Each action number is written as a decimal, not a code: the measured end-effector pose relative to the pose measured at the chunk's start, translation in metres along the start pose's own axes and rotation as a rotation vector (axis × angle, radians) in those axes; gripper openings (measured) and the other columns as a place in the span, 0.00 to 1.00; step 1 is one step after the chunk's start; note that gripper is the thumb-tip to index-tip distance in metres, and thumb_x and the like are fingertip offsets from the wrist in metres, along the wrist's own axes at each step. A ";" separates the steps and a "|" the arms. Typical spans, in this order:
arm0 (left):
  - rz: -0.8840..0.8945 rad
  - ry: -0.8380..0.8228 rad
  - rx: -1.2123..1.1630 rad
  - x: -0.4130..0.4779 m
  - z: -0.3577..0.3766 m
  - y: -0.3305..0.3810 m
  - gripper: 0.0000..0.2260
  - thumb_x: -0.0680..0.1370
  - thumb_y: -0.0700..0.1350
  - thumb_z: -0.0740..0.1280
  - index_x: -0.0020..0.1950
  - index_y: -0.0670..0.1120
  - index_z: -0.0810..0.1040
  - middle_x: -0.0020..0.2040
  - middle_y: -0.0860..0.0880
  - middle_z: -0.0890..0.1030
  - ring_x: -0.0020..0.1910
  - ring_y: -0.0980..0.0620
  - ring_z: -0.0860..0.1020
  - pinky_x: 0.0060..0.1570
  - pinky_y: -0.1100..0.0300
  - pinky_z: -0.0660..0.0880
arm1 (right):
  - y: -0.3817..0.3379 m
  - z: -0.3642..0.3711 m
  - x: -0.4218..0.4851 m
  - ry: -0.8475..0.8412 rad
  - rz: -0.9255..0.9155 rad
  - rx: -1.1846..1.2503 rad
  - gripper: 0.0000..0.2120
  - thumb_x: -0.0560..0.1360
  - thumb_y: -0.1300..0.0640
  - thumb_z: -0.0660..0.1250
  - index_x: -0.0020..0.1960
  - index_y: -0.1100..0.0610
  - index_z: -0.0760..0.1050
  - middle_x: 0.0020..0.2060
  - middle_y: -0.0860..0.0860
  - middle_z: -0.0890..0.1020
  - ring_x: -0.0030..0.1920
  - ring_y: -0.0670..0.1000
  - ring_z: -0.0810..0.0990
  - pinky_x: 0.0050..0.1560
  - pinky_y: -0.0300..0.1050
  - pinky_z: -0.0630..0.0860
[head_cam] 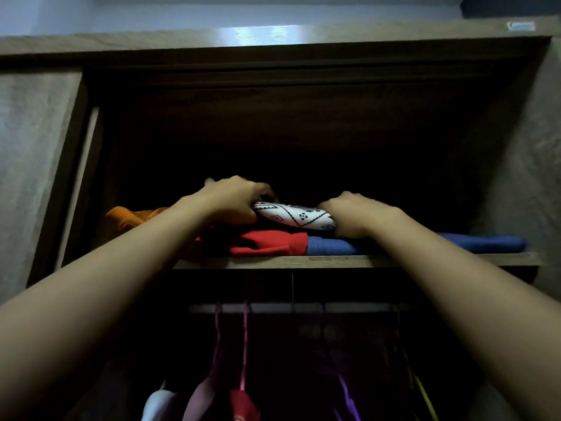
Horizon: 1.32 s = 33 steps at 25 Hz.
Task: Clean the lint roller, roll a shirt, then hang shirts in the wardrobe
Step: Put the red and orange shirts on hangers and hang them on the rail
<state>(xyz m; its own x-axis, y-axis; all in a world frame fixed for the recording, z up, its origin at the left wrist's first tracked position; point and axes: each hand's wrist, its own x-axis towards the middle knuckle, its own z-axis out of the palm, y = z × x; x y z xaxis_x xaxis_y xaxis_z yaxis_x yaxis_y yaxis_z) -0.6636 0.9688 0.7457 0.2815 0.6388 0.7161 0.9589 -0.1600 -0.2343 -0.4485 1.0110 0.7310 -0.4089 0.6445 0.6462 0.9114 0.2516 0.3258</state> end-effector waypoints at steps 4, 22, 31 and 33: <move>0.034 0.247 0.199 0.009 0.001 0.024 0.15 0.75 0.48 0.64 0.61 0.58 0.70 0.55 0.49 0.79 0.57 0.43 0.76 0.58 0.42 0.63 | 0.019 -0.001 -0.013 0.052 0.109 -0.011 0.18 0.70 0.49 0.69 0.59 0.48 0.73 0.55 0.56 0.79 0.55 0.60 0.78 0.49 0.49 0.74; 0.537 -0.076 -0.228 0.038 0.015 0.099 0.31 0.65 0.46 0.64 0.68 0.61 0.68 0.66 0.53 0.73 0.62 0.53 0.73 0.63 0.54 0.70 | 0.138 -0.035 -0.107 -0.168 0.197 0.070 0.23 0.66 0.64 0.65 0.55 0.41 0.70 0.52 0.49 0.78 0.52 0.53 0.77 0.47 0.44 0.72; 0.443 -0.117 -0.154 0.027 0.024 0.103 0.33 0.72 0.32 0.58 0.70 0.62 0.64 0.68 0.49 0.74 0.63 0.49 0.74 0.65 0.58 0.68 | 0.138 -0.022 -0.107 -0.416 0.235 -0.122 0.31 0.68 0.62 0.61 0.67 0.38 0.64 0.64 0.51 0.75 0.60 0.56 0.75 0.61 0.55 0.72; 0.418 -0.126 -0.141 0.021 0.016 0.096 0.34 0.71 0.32 0.59 0.69 0.65 0.64 0.68 0.50 0.74 0.63 0.49 0.74 0.62 0.60 0.68 | 0.130 -0.027 -0.107 -0.466 0.274 -0.062 0.33 0.69 0.64 0.61 0.70 0.43 0.62 0.67 0.53 0.71 0.64 0.56 0.71 0.66 0.57 0.68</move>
<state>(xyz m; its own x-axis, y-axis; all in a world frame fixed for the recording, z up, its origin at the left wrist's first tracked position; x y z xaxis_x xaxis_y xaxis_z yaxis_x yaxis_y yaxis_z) -0.5663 0.9787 0.7273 0.6474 0.5823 0.4918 0.7616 -0.5191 -0.3880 -0.2875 0.9555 0.7230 -0.0799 0.9360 0.3428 0.9714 -0.0040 0.2376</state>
